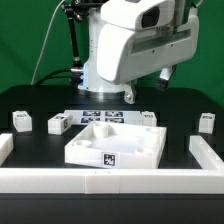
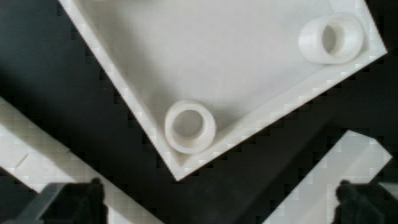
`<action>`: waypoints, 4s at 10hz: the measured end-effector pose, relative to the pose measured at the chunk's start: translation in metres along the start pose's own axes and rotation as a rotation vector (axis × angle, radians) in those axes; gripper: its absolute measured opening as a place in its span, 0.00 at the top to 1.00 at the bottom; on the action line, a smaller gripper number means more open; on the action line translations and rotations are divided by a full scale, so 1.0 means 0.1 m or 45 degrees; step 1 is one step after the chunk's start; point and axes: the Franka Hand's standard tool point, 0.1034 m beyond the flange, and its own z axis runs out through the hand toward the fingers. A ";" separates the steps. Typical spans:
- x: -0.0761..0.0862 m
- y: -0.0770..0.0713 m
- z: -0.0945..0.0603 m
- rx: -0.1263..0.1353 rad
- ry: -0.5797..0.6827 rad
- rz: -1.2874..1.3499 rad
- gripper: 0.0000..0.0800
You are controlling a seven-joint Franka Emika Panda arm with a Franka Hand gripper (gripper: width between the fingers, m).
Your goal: Assemble one leg
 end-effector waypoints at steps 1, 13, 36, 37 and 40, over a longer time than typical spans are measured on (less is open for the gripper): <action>0.00 0.00 0.00 0.000 0.000 0.000 0.19; -0.37 -0.01 0.47 -0.074 0.096 -0.453 0.19; -0.83 -0.71 1.42 -0.187 0.232 -0.620 0.19; -0.83 -0.72 1.43 -0.185 0.231 -0.620 0.23; -0.83 -0.72 1.43 -0.185 0.231 -0.620 0.67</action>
Offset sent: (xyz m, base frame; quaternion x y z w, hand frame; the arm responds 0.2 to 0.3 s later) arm 0.0000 0.0000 0.0000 0.0000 0.0000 0.0000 1.0000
